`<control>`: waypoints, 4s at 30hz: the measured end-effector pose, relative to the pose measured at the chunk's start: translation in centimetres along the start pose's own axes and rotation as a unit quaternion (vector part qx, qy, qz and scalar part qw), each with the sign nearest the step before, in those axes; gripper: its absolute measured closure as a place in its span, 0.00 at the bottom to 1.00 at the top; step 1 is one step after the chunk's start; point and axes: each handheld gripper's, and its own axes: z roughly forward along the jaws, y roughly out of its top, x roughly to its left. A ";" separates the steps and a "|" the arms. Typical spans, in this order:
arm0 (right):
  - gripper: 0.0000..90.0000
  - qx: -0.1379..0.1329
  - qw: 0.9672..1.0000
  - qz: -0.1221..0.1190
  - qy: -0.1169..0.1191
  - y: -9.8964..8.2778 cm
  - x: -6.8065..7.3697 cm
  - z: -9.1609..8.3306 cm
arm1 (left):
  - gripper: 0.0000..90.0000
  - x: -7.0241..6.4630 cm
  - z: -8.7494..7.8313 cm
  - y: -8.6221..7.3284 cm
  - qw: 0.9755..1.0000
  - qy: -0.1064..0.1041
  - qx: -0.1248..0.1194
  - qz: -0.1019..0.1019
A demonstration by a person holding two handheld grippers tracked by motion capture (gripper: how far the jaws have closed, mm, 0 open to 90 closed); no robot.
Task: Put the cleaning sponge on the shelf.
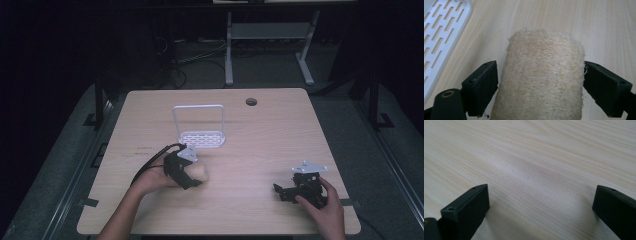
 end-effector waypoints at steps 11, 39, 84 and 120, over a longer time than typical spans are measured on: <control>0.01 0.000 1.000 0.000 0.000 0.0 0.0 0.0 | 0.17 0.1 0.2 -0.3 1.000 -0.002 0.002 -0.003; 0.01 0.000 1.000 0.000 0.000 0.0 0.0 0.0 | 0.28 0.2 -0.2 -0.5 1.000 0.009 -0.009 -0.027; 0.01 0.000 1.000 0.000 0.000 0.0 0.0 0.0 | 0.28 2.0 -1.6 2.0 0.981 0.114 -0.060 -0.148; 0.01 0.000 1.000 0.000 0.000 0.0 0.0 0.0 | 0.28 6.4 2.1 4.9 0.973 0.144 -0.062 -0.169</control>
